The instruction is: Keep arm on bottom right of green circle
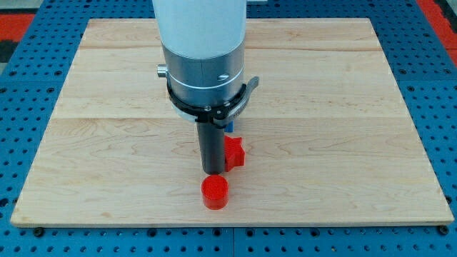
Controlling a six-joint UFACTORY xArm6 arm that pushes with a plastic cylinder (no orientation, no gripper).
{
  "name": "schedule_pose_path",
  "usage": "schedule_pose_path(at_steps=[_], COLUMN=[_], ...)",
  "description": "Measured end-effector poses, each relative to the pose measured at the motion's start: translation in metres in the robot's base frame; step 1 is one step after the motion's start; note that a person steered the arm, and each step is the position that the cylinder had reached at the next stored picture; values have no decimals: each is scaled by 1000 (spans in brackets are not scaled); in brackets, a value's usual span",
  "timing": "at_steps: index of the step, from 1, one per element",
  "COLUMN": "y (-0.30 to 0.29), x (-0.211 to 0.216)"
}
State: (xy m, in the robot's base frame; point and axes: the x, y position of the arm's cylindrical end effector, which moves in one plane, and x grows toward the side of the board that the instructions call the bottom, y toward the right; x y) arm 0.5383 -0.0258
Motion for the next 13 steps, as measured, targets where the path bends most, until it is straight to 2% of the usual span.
schedule_pose_path(at_steps=[4,5,8,10,13], y=[-24,-45,-58,-31,-6], x=[-13,-42,-127,-167,-167])
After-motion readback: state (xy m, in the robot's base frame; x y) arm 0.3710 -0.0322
